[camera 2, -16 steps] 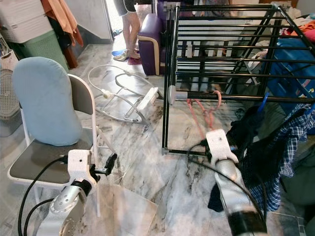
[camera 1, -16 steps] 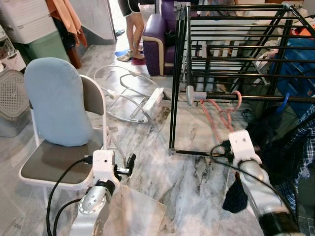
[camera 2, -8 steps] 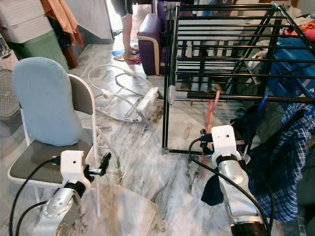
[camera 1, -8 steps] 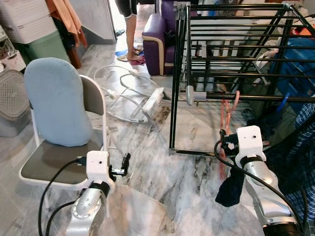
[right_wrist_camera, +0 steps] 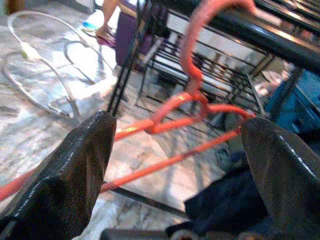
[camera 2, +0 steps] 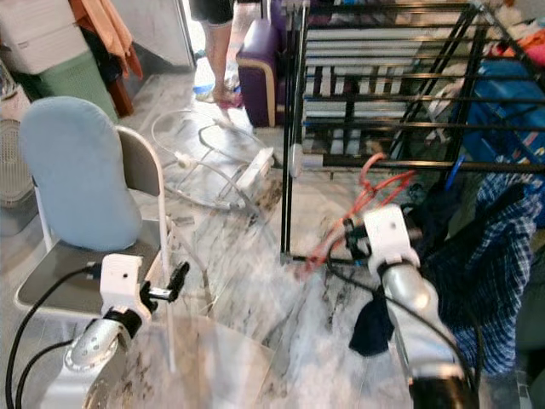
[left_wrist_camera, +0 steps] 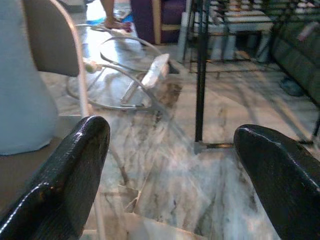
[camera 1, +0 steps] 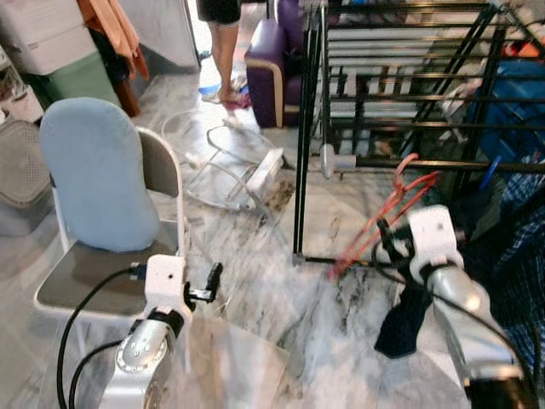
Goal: Hang hanger
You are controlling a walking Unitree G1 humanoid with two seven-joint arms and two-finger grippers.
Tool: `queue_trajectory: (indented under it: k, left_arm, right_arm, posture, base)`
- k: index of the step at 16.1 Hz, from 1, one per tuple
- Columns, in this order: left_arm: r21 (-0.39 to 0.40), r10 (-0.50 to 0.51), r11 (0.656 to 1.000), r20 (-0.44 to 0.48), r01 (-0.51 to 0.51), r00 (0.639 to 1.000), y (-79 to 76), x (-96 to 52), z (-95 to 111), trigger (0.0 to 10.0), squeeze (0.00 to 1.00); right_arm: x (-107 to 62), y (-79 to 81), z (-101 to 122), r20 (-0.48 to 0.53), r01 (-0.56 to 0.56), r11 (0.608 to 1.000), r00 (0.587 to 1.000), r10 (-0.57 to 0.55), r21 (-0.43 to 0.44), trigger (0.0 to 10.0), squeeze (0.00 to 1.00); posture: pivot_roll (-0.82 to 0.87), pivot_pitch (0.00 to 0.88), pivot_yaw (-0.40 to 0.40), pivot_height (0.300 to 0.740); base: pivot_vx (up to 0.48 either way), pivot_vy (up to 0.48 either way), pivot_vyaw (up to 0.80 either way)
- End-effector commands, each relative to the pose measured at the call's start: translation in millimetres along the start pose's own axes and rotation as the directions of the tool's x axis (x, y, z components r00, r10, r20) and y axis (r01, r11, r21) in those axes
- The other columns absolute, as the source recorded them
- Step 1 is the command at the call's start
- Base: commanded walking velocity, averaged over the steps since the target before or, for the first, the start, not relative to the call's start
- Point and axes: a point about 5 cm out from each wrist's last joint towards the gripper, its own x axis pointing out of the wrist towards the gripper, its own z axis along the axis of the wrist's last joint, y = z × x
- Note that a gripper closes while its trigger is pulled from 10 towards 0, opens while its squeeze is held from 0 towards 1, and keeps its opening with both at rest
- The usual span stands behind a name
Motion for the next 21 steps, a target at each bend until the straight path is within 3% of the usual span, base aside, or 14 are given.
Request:
queue_trajectory:
  k: [1, 3, 7, 11, 13, 17, 21]
  left_arm:
    - [0.028, -0.022, 0.999, -0.014, 0.022, 1.0, 7.0, -0.9, 3, 10.0, 0.0]
    - [0.068, -0.09, 0.993, -0.042, 0.093, 0.995, 5.6, -2.3, 0, 10.0, 0.0]
    - [0.11, -0.122, 0.986, -0.063, 0.129, 0.991, 9.6, 0.0, -1, 10.0, 0.0]
    - [0.054, -0.055, 0.997, -0.038, 0.057, 0.998, 7.5, 3.9, -1, 10.0, 0.0]
    - [0.029, 0.018, 0.999, -0.026, -0.017, 0.999, 8.7, 4.3, -5, 10.0, 0.0]
    - [-0.015, 0.151, 0.988, -0.025, -0.152, 0.988, 16.8, 2.9, -14, 10.0, 0.0]
    - [-0.028, 0.201, 0.979, -0.01, -0.202, 0.979, 22.1, 2.0, -14, 10.0, 0.0]
  right_arm:
    - [5.3, 2.3, 3, -0.016, -0.038, 0.999, 0.999, 0.038, 0.025, 10.0, 0.0]
    - [11.2, 9.1, 9, -0.003, -0.105, 0.994, 0.994, 0.105, -0.02, 10.0, 0.0]
    - [21.6, 17.6, 16, -0.015, -0.165, 0.986, 0.986, 0.166, 0.032, 10.0, 0.0]
    - [21.9, 33.7, 20, 0.038, -0.172, 0.985, 0.984, 0.171, 0.007, 10.0, 0.0]
    - [17.1, 45.2, 15, 0.036, -0.197, 0.978, 0.98, 0.195, 0.064, 10.0, 0.0]
    - [8.0, 59.7, -7, -0.033, -0.197, 0.98, 0.98, 0.198, 0.036, 10.0, 0.0]
    - [6.0, 71.8, -15, -0.049, -0.244, 0.969, 0.968, 0.245, 0.028, 10.0, 0.0]
  posture:
    - [-0.1, 0.0, 0.078, 0.74]
    - [-0.09, 0.0, 0.083, 0.74]
    - [-0.09, 0.0, 0.104, 0.74]
    - [-0.07, 0.0, 0.099, 0.74]
    - [-0.06, 0.0, 0.091, 0.74]
    - [-0.03, 0.0, 0.03, 0.74]
    - [0.0, 0.0, 0.007, 0.74]
  base:
    - [-0.3, 0.0, 0.0]
    - [-0.296, 0.0, 0.0]
    - [-0.287, 0.0, 0.0]
    - [-0.271, 0.0, 0.0]
    - [-0.266, 0.0, 0.0]
    - [-0.066, 0.0, 0.0]
    - [0.0, 0.0, 0.0]
